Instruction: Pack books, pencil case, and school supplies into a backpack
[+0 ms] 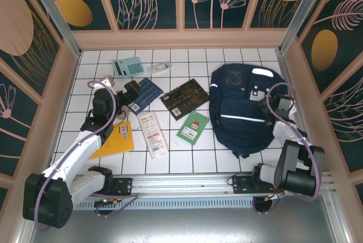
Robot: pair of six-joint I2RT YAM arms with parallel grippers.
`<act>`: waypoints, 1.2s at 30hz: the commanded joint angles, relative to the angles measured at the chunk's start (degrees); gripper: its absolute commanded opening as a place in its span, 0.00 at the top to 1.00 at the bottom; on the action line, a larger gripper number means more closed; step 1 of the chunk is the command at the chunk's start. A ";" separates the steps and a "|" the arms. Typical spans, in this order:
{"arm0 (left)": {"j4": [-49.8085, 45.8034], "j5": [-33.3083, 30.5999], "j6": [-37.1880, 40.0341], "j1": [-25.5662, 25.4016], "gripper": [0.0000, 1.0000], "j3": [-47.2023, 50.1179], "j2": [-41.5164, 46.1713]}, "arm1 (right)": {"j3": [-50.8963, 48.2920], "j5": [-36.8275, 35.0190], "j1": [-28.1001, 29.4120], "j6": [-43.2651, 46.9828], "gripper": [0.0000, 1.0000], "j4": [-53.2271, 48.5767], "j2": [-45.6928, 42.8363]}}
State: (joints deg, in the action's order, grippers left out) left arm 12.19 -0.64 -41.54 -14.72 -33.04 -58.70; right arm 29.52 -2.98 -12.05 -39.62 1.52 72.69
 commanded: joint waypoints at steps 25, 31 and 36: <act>-3.07 -7.50 1.42 -29.40 0.14 -16.96 -23.88 | 11.95 2.69 19.88 10.97 0.01 -3.46 -1.43; -7.55 -8.49 -10.36 -37.17 0.15 -19.72 -28.79 | 9.66 -7.75 19.37 9.54 0.01 -5.95 -9.05; -6.95 -5.60 -15.46 -39.97 0.18 -24.35 -35.66 | 9.07 -8.32 19.52 9.23 0.07 -5.83 -8.64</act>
State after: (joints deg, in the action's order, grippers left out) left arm 6.63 -7.11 -51.27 -53.89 -54.00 -91.46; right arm 39.57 -8.08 7.51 -30.35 -2.04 63.59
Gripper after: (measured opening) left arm 0.829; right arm 0.937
